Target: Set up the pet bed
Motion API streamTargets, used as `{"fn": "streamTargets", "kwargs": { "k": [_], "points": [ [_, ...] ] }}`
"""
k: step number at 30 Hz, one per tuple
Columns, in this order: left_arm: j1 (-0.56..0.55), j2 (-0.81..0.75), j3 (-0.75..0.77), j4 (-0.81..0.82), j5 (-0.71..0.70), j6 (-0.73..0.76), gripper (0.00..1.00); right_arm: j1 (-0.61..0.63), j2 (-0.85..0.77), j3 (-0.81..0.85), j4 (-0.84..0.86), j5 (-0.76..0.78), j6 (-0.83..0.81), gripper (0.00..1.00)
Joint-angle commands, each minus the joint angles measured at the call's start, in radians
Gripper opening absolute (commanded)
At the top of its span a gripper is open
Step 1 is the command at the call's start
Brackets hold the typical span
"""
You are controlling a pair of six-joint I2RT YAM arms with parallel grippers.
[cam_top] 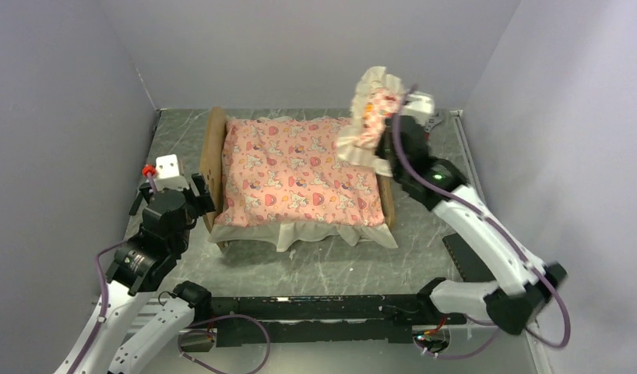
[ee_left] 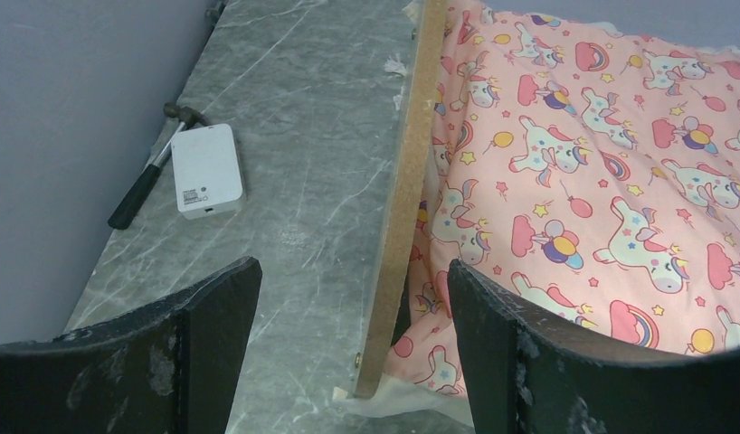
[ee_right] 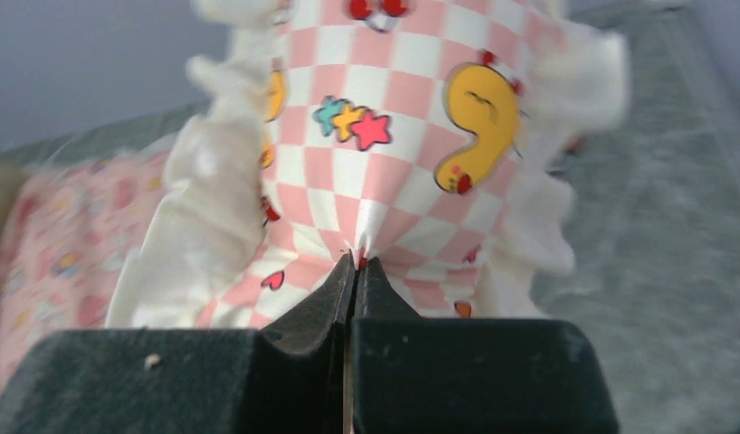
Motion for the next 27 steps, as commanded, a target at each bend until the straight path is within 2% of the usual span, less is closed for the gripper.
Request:
{"fn": "streamTargets", "kwargs": {
  "k": [1, 5, 9, 17, 21, 27],
  "points": [
    [0.023, 0.006, -0.002, 0.043, -0.011, -0.005, 0.81, 0.229, 0.189, 0.079, 0.153, 0.11, 0.1, 0.0],
    [0.035, 0.008, -0.007, 0.046, -0.01, -0.004, 0.81, 0.334, 0.425, 0.271, 0.126, 0.16, 0.234, 0.0],
    [0.038, 0.012, -0.007, 0.044, -0.016, -0.007, 0.81, 0.393, 0.634, 0.516, 0.023, 0.146, 0.282, 0.0],
    [0.04, 0.011, -0.007, 0.044, -0.022, -0.01, 0.81, 0.466, 0.926, 0.898, -0.169, 0.092, 0.408, 0.0],
    [0.04, 0.003, -0.007, 0.04, -0.032, -0.015, 0.81, 0.493, 1.006, 0.971, -0.181, 0.034, 0.425, 0.0],
    [0.04, -0.008, -0.011, 0.043, -0.042, -0.016, 0.81, 0.509, 1.017, 0.893, -0.179, -0.064, 0.442, 0.0]
  ]
}}
